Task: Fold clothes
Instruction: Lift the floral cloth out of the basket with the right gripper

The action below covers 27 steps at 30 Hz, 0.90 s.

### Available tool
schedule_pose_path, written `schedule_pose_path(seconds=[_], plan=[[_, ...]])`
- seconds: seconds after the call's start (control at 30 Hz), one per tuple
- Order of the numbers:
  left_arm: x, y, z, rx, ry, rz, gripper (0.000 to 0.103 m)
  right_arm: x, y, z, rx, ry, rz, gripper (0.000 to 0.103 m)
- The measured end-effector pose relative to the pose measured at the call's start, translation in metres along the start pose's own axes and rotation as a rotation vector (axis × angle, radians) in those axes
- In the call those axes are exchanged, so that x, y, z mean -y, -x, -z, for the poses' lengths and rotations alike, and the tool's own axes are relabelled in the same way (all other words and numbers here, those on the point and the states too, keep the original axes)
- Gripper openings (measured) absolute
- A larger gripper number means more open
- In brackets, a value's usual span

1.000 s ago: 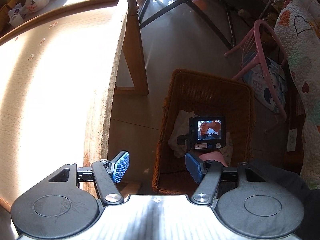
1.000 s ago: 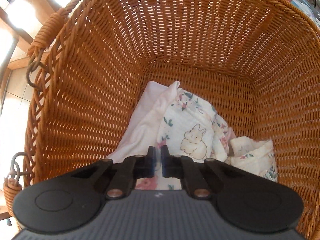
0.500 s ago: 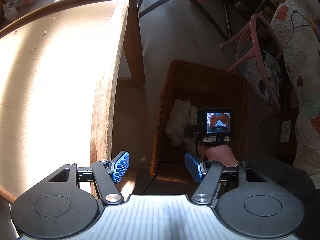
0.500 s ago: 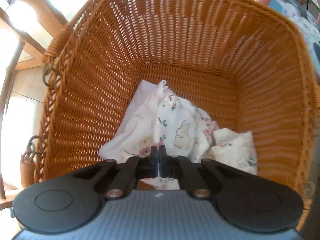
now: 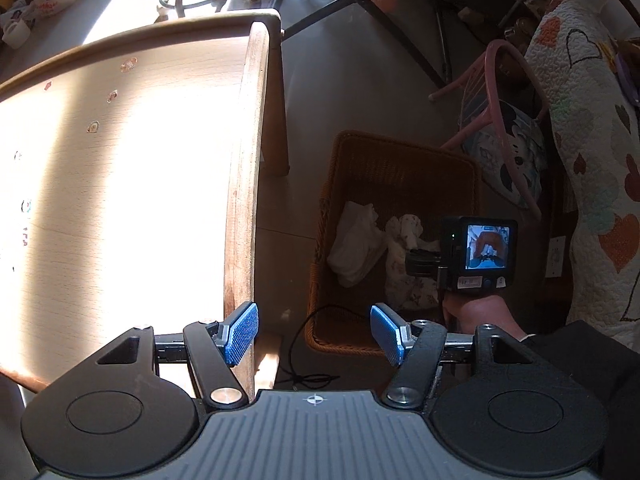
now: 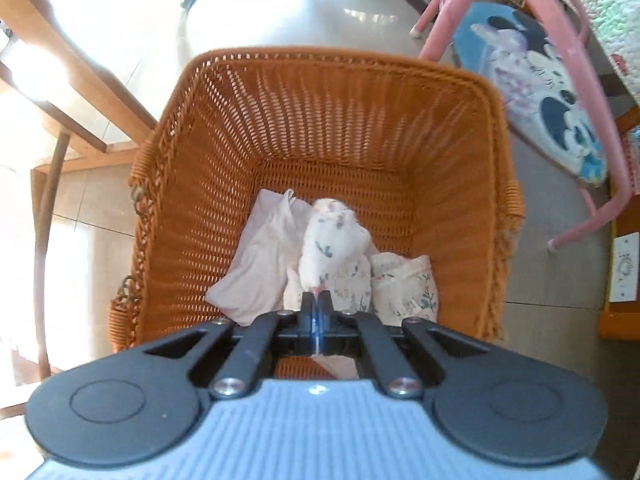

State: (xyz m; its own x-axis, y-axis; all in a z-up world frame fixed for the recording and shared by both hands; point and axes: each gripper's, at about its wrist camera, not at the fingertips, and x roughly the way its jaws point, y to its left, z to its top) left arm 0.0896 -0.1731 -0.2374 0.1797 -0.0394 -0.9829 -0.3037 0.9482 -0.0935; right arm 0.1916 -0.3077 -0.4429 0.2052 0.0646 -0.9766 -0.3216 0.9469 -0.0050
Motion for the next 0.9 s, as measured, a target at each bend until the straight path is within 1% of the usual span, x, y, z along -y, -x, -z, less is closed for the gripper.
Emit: schedule_pose_path(seconds=[0.3, 0.4, 0.5, 0.57, 0.67, 0.8, 0.9], plan=[[-0.007, 0.024, 0.002, 0.019, -0.048, 0.001, 0.065, -0.012, 0.05, 0.007, 0.03, -0.024, -0.005, 0.002], [-0.009, 0.03, -0.004, 0.019, -0.068, 0.008, 0.065, -0.017, 0.067, 0.01, 0.038, -0.029, -0.013, 0.002], [0.001, 0.043, 0.001, 0.023, -0.085, 0.014, 0.065, -0.025, 0.081, 0.015, 0.047, -0.009, -0.016, 0.002], [0.0, 0.051, 0.002, 0.029, -0.097, 0.014, 0.065, -0.028, 0.091, 0.016, 0.053, 0.0, -0.018, 0.002], [-0.004, 0.061, 0.002, 0.03, -0.117, 0.012, 0.065, -0.029, 0.106, 0.018, 0.06, -0.005, -0.008, 0.002], [-0.013, 0.076, 0.008, 0.033, -0.144, 0.033, 0.065, -0.032, 0.125, 0.02, 0.072, 0.001, 0.008, 0.002], [-0.018, 0.082, 0.011, 0.04, -0.151, 0.026, 0.065, -0.035, 0.138, 0.02, 0.086, 0.012, 0.018, 0.002]])
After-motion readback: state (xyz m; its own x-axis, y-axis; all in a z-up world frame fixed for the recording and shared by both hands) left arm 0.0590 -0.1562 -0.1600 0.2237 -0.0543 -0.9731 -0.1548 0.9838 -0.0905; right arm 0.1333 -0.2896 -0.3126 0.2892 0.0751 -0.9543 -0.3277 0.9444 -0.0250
